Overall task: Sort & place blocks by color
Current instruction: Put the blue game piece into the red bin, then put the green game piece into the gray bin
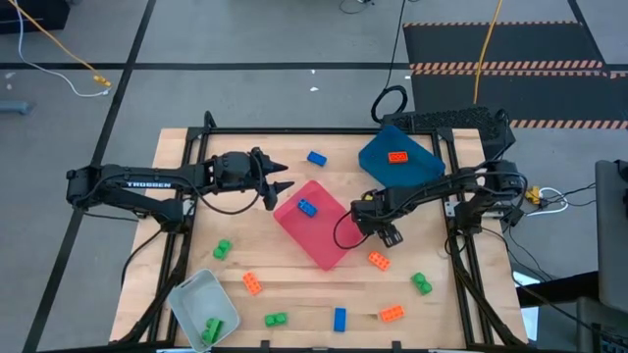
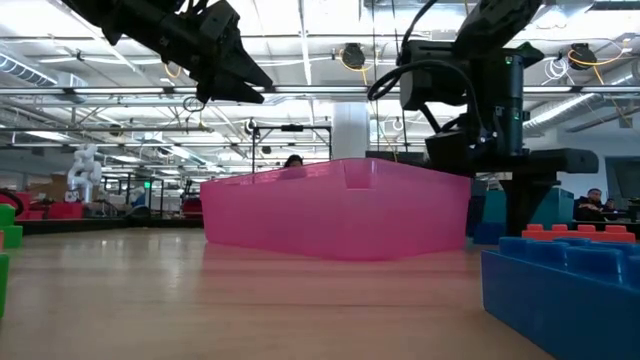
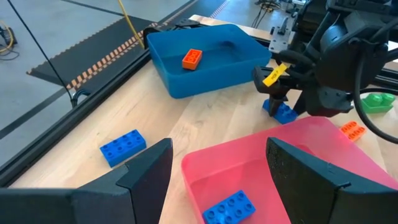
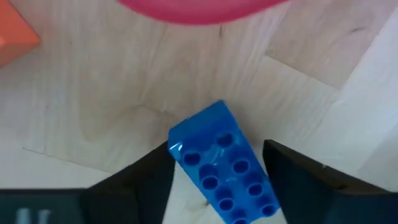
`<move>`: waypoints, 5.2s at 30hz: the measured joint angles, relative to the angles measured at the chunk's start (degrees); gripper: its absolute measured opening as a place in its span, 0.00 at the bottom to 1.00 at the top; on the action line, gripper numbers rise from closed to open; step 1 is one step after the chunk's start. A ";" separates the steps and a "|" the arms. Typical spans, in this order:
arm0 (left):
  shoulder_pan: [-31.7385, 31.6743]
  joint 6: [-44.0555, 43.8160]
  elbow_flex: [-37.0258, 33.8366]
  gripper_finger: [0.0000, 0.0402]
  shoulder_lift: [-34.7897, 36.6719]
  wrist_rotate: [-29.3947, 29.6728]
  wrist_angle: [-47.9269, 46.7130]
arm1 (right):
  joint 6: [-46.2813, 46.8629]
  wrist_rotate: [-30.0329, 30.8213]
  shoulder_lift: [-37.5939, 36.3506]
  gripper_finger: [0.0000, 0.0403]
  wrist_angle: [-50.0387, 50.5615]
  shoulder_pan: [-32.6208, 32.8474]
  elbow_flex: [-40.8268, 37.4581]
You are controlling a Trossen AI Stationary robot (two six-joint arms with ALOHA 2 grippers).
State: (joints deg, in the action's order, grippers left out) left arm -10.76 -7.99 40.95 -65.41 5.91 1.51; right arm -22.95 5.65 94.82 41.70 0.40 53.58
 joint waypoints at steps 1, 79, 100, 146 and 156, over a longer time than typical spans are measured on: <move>0.00 0.00 0.00 0.64 0.00 0.00 -0.02 | 0.92 -0.02 -0.19 0.53 0.10 0.00 -0.06; -0.02 13.73 0.00 0.64 -0.02 0.04 1.75 | 17.59 -1.03 -8.97 0.57 -17.48 1.97 4.74; -0.02 11.63 0.00 0.64 -0.03 0.03 2.08 | 26.44 4.85 -25.64 0.53 -15.89 1.95 -3.55; 0.74 -9.81 0.94 0.64 0.53 -1.74 -3.40 | 17.43 26.41 -37.10 0.53 -74.03 0.68 -35.97; 2.00 -24.57 17.27 0.64 0.81 0.62 -50.34 | 10.35 24.28 -37.08 0.53 -83.82 0.70 -36.02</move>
State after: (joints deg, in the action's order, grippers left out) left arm -8.76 -32.56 58.22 -64.60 6.53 -48.83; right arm -12.60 29.93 57.74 -42.13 1.10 17.56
